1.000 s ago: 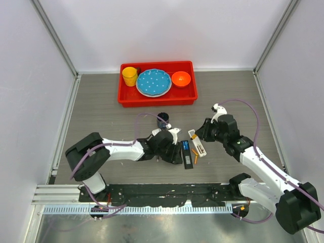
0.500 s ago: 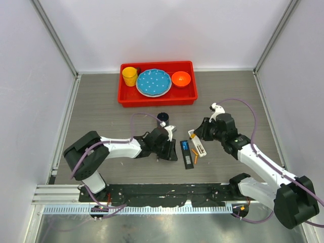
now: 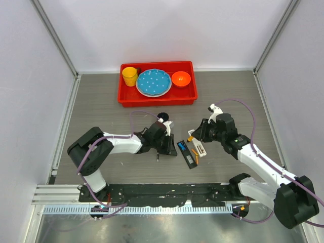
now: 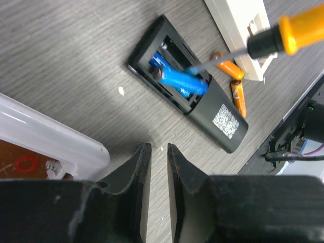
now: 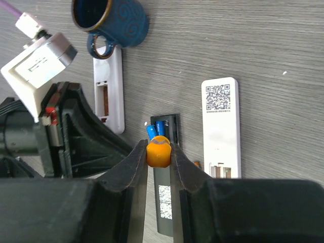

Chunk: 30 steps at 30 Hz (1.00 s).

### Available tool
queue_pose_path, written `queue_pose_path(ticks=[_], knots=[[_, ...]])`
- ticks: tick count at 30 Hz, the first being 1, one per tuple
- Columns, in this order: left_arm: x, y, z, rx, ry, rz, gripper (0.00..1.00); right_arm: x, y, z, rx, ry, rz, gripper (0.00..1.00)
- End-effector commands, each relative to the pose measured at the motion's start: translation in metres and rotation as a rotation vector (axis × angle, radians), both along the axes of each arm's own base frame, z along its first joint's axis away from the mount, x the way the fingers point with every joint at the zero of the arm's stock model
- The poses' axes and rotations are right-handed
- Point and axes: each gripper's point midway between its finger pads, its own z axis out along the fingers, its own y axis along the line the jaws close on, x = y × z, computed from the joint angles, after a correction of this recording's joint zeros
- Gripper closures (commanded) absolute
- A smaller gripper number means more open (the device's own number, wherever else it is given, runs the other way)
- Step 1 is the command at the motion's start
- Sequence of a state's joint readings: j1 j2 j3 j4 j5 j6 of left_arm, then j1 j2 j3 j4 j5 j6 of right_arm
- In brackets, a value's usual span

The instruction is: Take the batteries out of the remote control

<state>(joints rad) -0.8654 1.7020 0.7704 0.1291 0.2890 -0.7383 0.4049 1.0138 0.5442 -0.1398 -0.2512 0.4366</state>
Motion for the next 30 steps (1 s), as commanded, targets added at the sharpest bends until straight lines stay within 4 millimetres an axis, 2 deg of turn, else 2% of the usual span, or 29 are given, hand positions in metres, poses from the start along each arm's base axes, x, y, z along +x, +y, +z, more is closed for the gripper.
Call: queue_pose_path(ticks=[1, 9, 13, 17, 20, 26, 30], knots=[[0.002, 0.022, -0.034, 0.12, 0.048, 0.041, 0.78, -0.003, 0.011, 0.023, 0.078, -0.036, 0.035, 0.99], [0.011, 0.028, -0.029, 0.134, 0.032, 0.078, 0.78, -0.005, 0.012, 0.016, 0.073, -0.019, 0.047, 0.99], [0.013, 0.028, -0.02, 0.134, 0.014, 0.074, 0.78, 0.003, 0.007, 0.02, 0.057, -0.052, 0.006, 0.99], [0.015, 0.022, -0.002, 0.094, -0.012, 0.06, 0.78, 0.016, 0.001, 0.03, 0.038, -0.103, -0.041, 0.99], [0.021, 0.017, 0.01, 0.071, -0.038, 0.06, 0.77, 0.023, -0.002, 0.031, 0.019, -0.113, -0.062, 0.99], [0.026, 0.011, 0.014, 0.074, -0.044, 0.044, 0.77, 0.023, 0.003, 0.021, 0.016, -0.086, -0.037, 0.99], [0.031, 0.0, 0.017, 0.051, -0.044, 0.03, 0.77, 0.019, 0.007, 0.015, 0.033, -0.064, -0.016, 0.99]])
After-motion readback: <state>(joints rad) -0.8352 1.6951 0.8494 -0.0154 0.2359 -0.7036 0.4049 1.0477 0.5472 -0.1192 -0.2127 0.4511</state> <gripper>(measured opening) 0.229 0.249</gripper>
